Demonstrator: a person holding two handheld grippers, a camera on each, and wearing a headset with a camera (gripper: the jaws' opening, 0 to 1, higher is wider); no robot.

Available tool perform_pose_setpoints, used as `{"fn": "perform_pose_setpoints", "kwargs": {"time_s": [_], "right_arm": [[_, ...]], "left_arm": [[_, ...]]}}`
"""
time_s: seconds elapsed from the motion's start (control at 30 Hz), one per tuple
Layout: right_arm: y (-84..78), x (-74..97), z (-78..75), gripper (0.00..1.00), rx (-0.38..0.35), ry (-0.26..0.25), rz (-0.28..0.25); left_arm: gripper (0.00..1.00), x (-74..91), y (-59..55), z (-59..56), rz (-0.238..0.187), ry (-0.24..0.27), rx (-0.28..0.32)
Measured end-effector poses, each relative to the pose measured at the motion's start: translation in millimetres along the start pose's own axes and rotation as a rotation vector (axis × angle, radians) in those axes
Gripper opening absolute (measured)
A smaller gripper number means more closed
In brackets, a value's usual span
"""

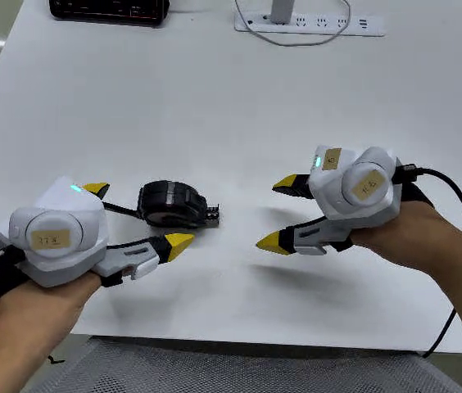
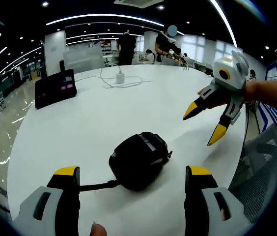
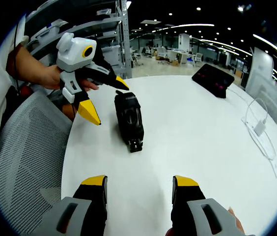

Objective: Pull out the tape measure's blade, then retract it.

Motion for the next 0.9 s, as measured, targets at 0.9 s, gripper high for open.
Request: {"fn": "perform_pose_setpoints", "kwargs": {"time_s": [0.9], "right_arm": [[-22.9,25.6,15.0,0.62,-0.060,-0.031,-0.026]], "left_arm": [[0.96,20.6,-5.6,-6.5,-0.014,-0.117,-0.131]]}}
Point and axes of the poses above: the centre of the closed fingertips' face, and the gripper's own axes: x roughly backward along the fingers, z roughly to its left, y roughly out of its top, the point moved 5 cm from there along x, roughly backward along the fingers, and after that the axes turned 7 degrees about y, right-handed, at the moved point
